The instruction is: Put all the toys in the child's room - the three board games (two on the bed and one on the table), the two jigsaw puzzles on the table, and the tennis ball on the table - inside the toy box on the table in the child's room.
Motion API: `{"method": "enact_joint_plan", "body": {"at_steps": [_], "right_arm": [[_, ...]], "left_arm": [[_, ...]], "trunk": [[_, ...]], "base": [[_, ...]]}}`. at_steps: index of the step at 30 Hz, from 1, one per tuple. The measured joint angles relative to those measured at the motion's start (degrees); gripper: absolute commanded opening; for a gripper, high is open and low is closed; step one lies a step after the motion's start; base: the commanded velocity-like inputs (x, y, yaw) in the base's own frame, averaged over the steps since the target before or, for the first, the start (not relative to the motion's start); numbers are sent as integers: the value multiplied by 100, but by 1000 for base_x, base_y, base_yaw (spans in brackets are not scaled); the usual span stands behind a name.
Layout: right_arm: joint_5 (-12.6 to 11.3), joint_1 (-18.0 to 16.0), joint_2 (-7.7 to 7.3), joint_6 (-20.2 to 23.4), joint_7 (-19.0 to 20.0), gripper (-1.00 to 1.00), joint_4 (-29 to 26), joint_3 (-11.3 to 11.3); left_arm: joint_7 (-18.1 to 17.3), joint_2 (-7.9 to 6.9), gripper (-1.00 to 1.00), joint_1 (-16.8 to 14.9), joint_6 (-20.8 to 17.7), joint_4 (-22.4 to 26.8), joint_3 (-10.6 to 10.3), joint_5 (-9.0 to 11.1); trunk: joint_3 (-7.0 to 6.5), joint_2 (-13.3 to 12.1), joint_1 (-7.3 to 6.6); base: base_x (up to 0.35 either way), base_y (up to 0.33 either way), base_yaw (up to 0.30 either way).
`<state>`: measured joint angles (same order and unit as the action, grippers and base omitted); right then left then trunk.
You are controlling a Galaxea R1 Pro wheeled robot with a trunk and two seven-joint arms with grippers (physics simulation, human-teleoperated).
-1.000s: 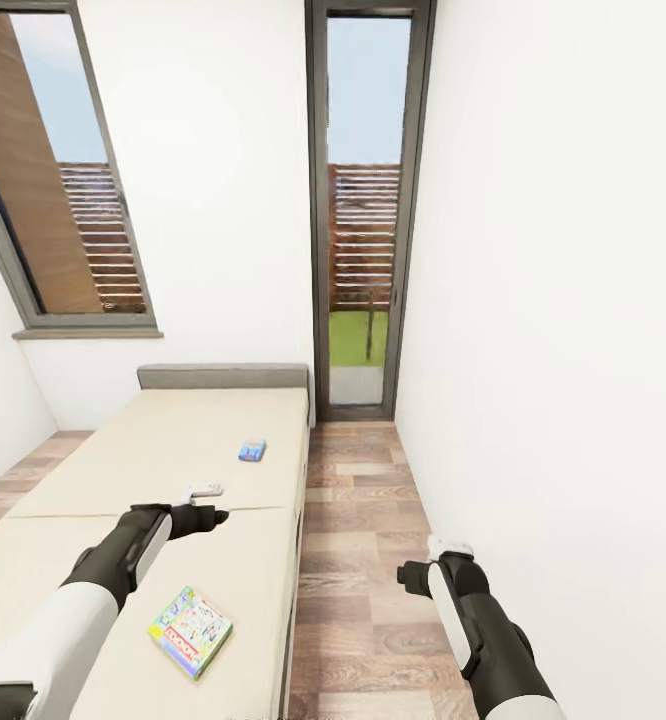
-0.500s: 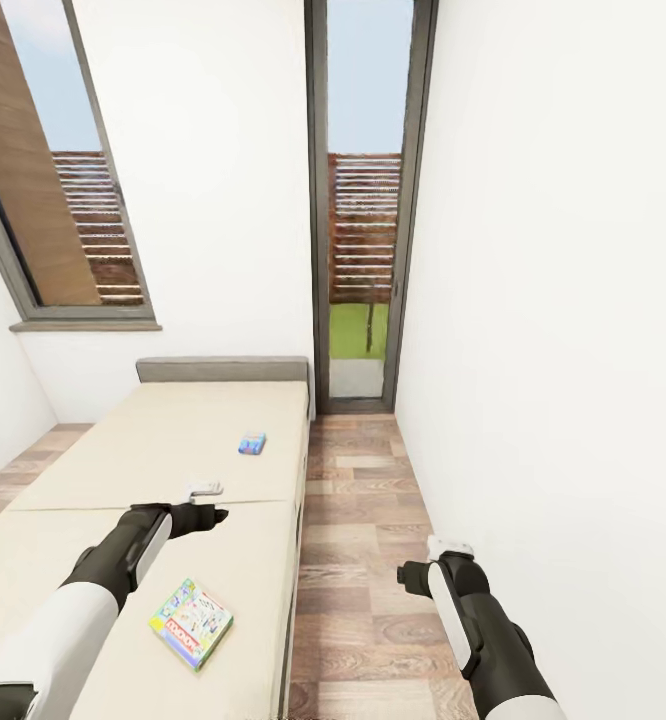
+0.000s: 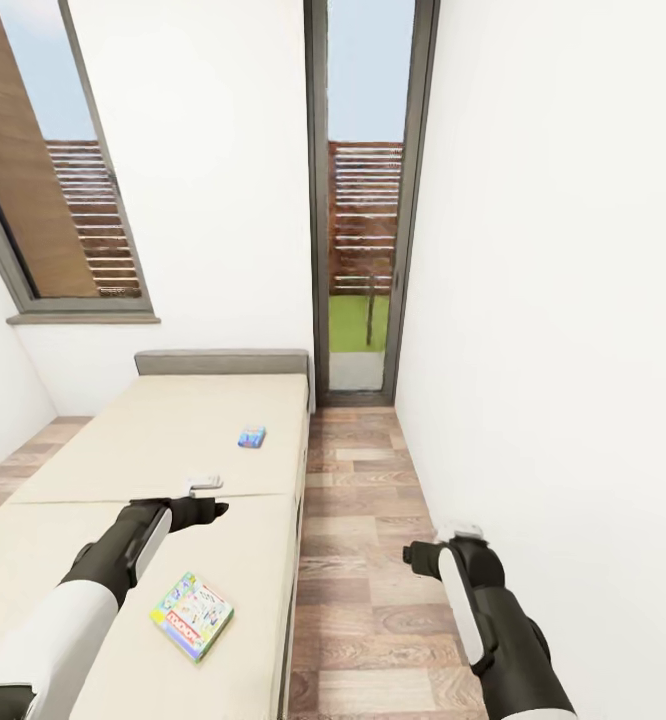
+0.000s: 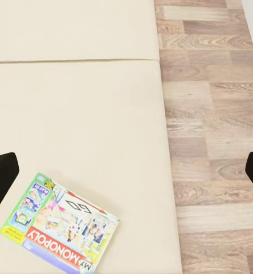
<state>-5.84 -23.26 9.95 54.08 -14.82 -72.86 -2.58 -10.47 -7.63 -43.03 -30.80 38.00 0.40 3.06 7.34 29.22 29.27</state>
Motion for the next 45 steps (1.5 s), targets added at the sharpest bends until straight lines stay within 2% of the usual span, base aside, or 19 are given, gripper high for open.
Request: {"method": "enact_joint_plan", "body": {"at_steps": [5, 10, 45], "right_arm": [[-4, 133, 0, 280, 1, 100, -520, 1], [-6, 170, 0, 375, 2, 100, -668, 24], [-15, 172, 0, 378, 11, 100, -611, 27]], "left_arm": [[-5, 0, 100, 0, -22, 22, 5, 4], [-7, -1, 100, 0, -27, 39, 33, 10], [7, 0, 100, 0, -28, 43, 24, 12]], "trunk": [[47, 0, 0], [95, 0, 0], [426, 1, 0]], "base": [[0, 0, 0], [0, 0, 0], [0, 0, 0]]}}
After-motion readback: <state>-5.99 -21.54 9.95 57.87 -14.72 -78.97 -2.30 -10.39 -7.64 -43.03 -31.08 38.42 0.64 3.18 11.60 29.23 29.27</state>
